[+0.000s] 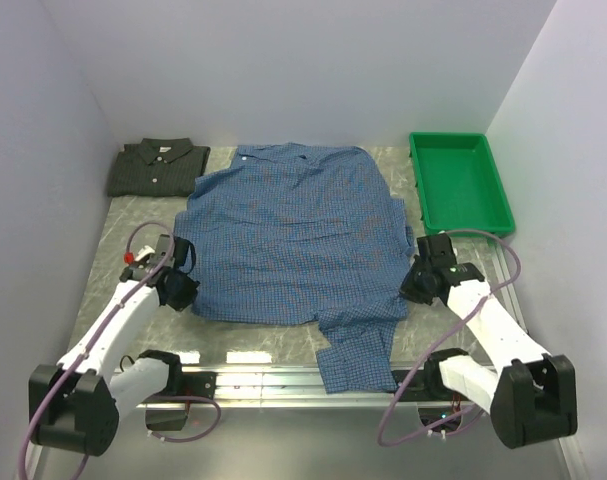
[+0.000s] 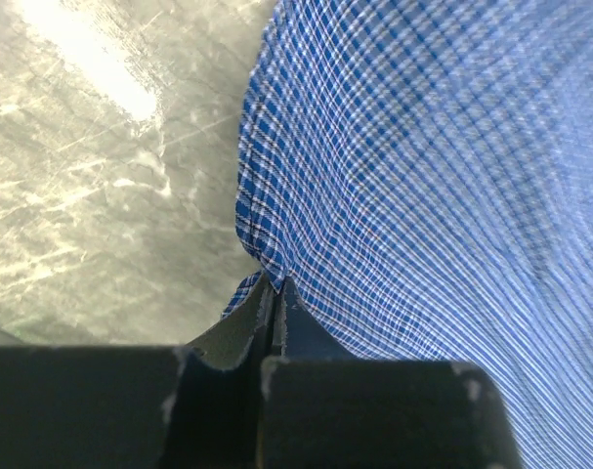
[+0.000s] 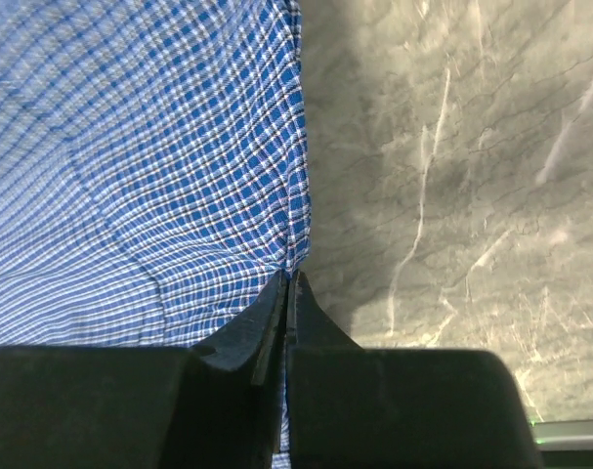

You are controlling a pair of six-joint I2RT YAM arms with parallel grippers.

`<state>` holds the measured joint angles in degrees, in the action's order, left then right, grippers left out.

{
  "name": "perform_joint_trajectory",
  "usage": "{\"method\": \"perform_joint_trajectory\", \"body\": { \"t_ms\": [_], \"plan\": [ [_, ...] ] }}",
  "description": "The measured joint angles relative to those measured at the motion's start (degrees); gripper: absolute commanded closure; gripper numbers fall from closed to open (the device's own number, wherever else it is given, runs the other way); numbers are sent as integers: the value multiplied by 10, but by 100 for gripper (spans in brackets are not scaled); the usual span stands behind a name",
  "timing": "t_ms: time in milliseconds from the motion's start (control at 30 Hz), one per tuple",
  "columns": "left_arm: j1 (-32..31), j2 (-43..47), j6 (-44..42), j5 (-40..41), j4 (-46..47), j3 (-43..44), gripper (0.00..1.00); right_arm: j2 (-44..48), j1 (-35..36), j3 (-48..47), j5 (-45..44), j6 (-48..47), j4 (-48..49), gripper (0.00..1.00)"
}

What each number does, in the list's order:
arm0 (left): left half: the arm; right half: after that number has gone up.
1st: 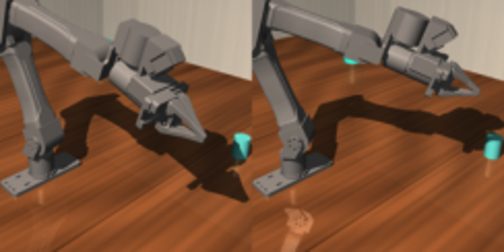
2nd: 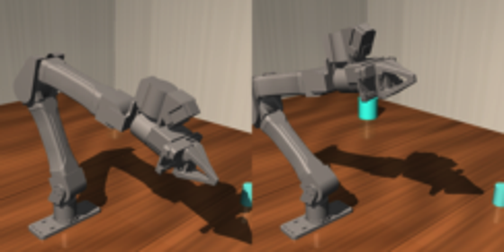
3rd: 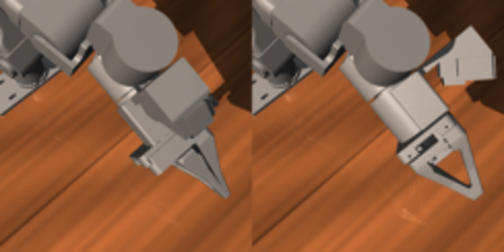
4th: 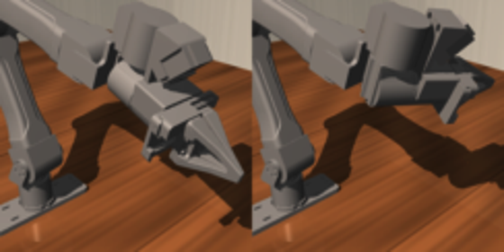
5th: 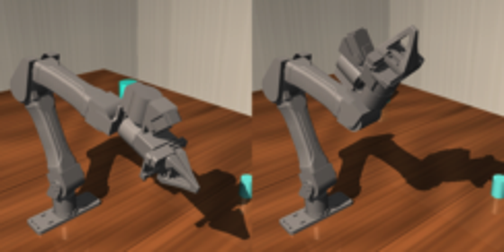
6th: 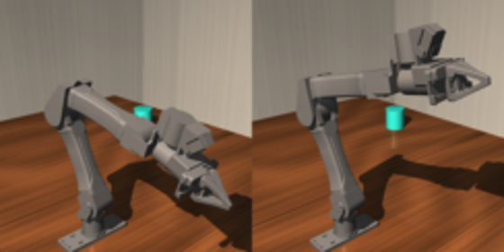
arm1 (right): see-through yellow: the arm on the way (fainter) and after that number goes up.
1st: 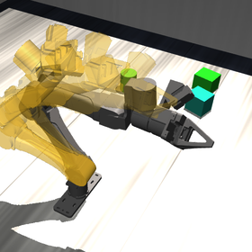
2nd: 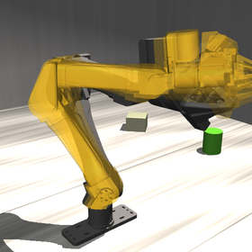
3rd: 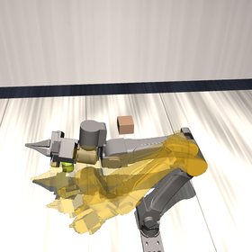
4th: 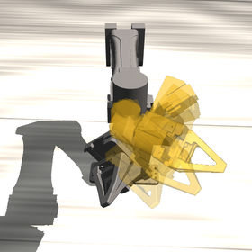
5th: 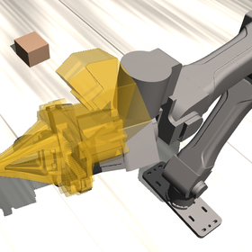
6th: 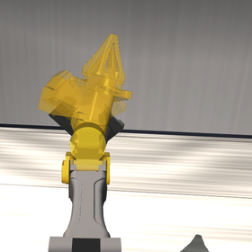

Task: Fold and stack the long sleeve shirts
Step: Fold the shirt

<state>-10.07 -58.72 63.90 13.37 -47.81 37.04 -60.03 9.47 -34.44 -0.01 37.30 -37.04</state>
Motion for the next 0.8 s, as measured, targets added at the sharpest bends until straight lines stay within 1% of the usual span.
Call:
{"method": "perform_joint_trajectory", "body": {
  "t_ms": [67,200,467,667,800],
  "plan": [
    [0,14,0,0,-15,14,96,14,0,-10,-2,-1,-13,100],
    [3,47,-2,0,-52,35,96,30,0,-30,-5,-2,-39,100],
    [16,105,-8,9,-111,52,95,66,0,-64,-13,-8,-82,100],
    [22,104,-18,16,-125,61,91,69,0,-95,-13,-12,-98,100],
    [27,70,-28,19,-113,76,89,52,0,-116,-15,-16,-96,100]
  ]
}}
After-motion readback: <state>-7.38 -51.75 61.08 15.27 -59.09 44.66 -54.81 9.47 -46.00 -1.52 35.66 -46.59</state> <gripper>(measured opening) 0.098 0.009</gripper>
